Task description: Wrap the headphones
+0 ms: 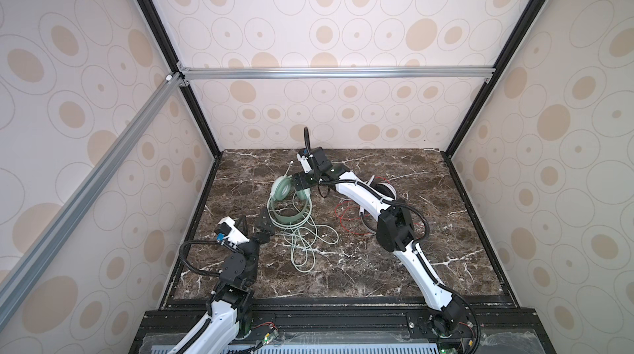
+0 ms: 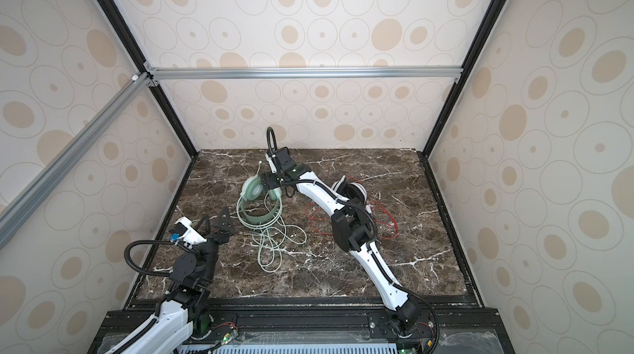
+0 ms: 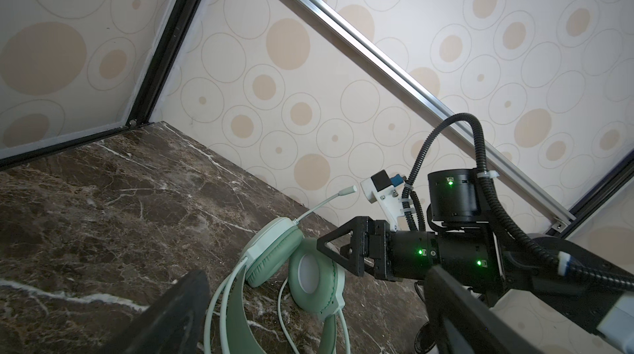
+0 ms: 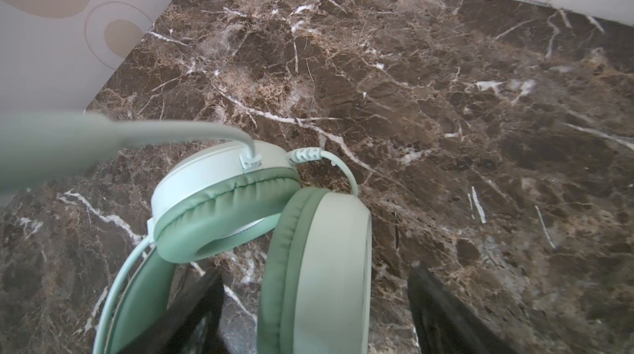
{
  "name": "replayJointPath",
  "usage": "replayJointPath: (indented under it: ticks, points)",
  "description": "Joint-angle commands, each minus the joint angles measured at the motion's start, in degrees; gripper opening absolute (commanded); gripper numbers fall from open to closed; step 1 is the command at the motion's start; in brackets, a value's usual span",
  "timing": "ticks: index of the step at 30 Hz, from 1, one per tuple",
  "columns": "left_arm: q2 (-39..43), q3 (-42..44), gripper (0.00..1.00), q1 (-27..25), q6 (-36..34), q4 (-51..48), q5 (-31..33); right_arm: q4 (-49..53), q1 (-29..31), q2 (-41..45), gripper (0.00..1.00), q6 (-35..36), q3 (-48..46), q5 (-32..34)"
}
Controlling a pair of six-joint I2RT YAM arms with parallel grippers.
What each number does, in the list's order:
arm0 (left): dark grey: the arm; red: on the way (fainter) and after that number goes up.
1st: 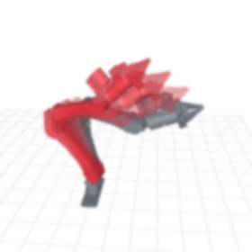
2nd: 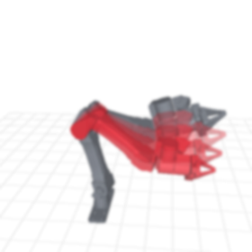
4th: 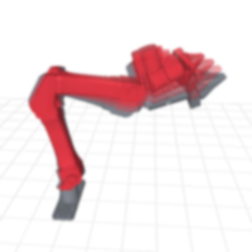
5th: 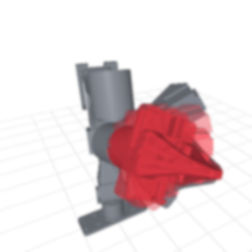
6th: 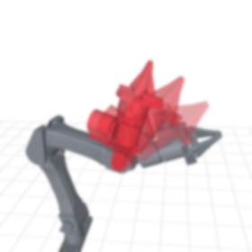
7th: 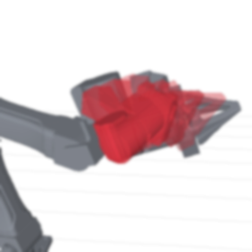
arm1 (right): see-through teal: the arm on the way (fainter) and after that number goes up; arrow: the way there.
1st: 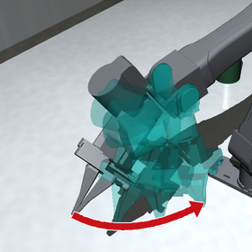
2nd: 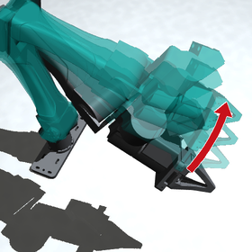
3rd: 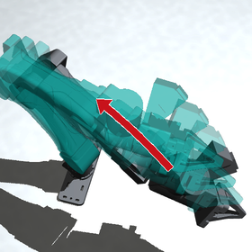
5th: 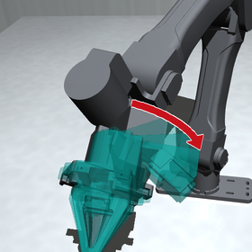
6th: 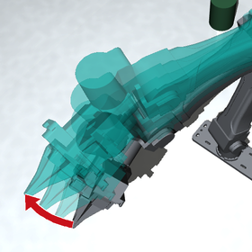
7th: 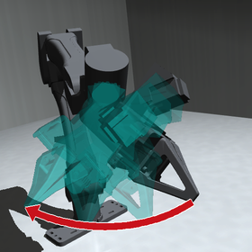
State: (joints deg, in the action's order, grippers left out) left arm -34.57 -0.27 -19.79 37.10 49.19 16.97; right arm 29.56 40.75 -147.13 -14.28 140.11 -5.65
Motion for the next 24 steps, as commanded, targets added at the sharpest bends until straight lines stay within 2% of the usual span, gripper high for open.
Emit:
replayJointPath:
  ticks: [1,7,10,19,20,22,24]
  points:
    - [0.0,1.8,0.98,-0.2,1.5,1.2,0.1,0.4,0.0,-2.0,0.81,-1.6,-0.5,0.8]
    - [-0.2,0.5,0.98,-0.2,1.9,-1.8,1.1,-0.4,0.1,-2.6,0.76,-3.5,-0.9,0.6]
    - [-0.2,0.1,0.98,-0.2,1.3,-2.2,-0.7,-0.7,0.1,-3.1,0.75,-4.1,-0.9,0.9]
    - [-4.8,-4.6,0.98,-0.2,1.8,-8.4,-3.0,-0.7,0.3,-3.7,0.78,-5.4,-0.5,1.4]
    - [-5.5,-5.4,0.98,-0.2,1.7,-9.9,-2.7,-0.6,0.3,-3.4,0.72,-5.4,-0.6,1.7]
    - [-6.5,-5.8,0.98,-0.2,1.9,-10.1,-2.3,-0.8,0.2,-2.5,0.53,-5.5,-1.5,2.7]
    - [-7.7,-6.1,0.98,-0.2,1.8,-9.2,-3.0,-2.3,0.3,-0.4,0.30,-6.0,-4.4,4.2]
